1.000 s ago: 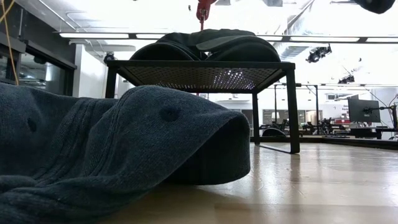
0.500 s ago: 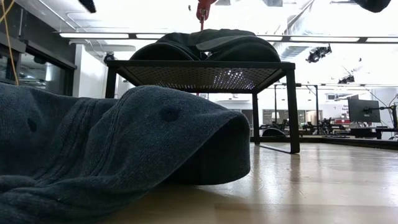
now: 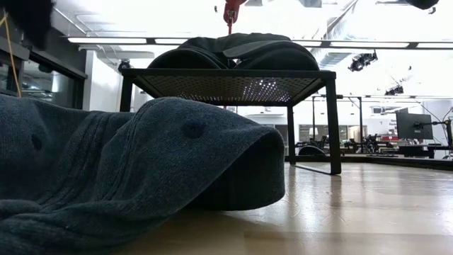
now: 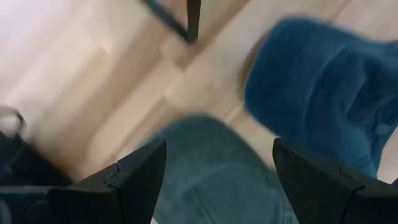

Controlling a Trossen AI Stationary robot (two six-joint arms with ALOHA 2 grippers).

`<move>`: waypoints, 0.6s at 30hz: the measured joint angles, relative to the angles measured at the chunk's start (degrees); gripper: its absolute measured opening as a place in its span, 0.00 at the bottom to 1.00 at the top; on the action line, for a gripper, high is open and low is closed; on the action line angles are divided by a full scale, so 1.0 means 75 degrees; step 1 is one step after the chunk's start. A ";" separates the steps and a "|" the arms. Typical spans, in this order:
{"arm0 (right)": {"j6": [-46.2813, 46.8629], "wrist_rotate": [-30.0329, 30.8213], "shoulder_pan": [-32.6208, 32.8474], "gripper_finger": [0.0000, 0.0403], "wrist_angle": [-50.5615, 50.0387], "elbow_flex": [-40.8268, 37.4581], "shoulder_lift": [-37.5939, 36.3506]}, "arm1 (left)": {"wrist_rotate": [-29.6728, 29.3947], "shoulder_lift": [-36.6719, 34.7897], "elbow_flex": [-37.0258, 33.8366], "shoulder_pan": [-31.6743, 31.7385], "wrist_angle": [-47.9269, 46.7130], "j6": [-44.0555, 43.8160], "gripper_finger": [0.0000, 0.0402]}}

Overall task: Pick & Place hat
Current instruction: Stack the gray cap on top of the gray cap on the shelf

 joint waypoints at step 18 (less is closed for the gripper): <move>-0.0176 0.0068 0.0000 0.42 0.0034 0.0000 0.0000 | 0.4035 0.0003 -0.1910 -0.0274 0.1902 -0.2409 0.72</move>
